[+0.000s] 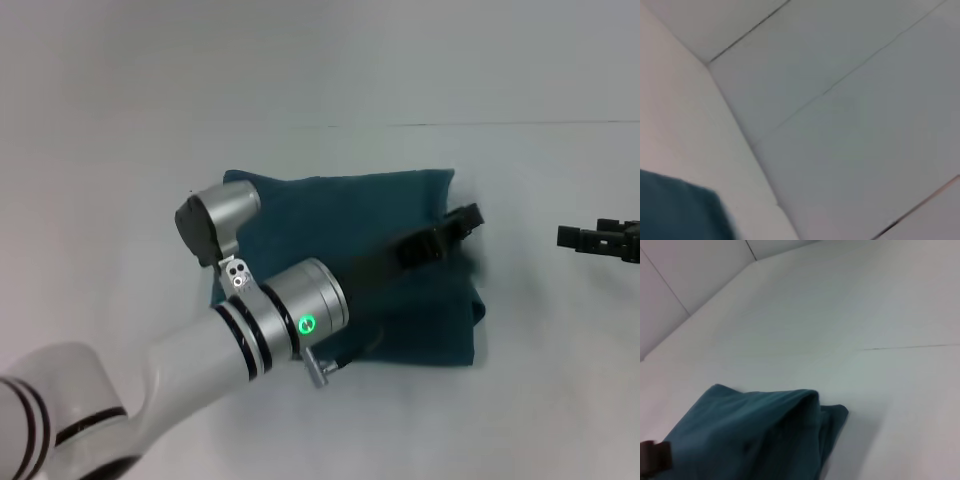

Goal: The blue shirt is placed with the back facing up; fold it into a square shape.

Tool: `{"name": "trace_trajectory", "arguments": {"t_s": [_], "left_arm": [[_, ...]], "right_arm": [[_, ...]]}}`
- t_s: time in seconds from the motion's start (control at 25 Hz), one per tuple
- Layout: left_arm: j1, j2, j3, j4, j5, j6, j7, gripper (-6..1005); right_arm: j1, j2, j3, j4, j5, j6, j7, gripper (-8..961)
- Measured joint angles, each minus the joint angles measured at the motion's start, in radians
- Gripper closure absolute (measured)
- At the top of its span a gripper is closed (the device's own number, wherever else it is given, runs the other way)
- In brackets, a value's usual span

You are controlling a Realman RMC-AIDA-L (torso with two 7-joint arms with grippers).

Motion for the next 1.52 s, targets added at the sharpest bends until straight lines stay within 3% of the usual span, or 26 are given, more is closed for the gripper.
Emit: {"name": "trace_trajectory", "arguments": {"t_s": [0.16,0.48,0.6,0.68,0.92,1.24,1.52], "left_arm": [[0.033,0.0,-0.084,-0.001,0.121,0.054,0.002,951],[0.083,0.002,-0.084,0.123,0.256,0.264,-0.048,640],[0.124,0.004,-0.078,0.223,0.278,0.317,-0.101,526],[0.155,0.007,-0.071,0.283,0.282,0.347,-0.117,325],[0.252,0.01,-0.041,0.491,0.283,0.371,-0.174,98],[0.345,0.016,-0.031,0.685,0.283,0.362,-0.196,74],[0.368,0.027,-0.015,0.777,0.286,0.24,-0.314,66]], "right_arm": [[0.01,-0.001,-0.001,0.0,-0.017,0.002,0.011,38],[0.026,-0.001,0.0,0.0,-0.018,0.004,0.103,38],[0.043,-0.001,-0.011,0.001,-0.018,0.0,0.165,38],[0.052,-0.001,-0.024,0.002,-0.017,-0.005,0.204,38],[0.077,0.009,-0.016,0.023,-0.002,-0.004,0.244,38],[0.091,0.032,-0.015,0.025,0.038,0.036,0.228,38],[0.092,0.026,-0.016,0.025,0.055,0.039,0.227,38]]}}
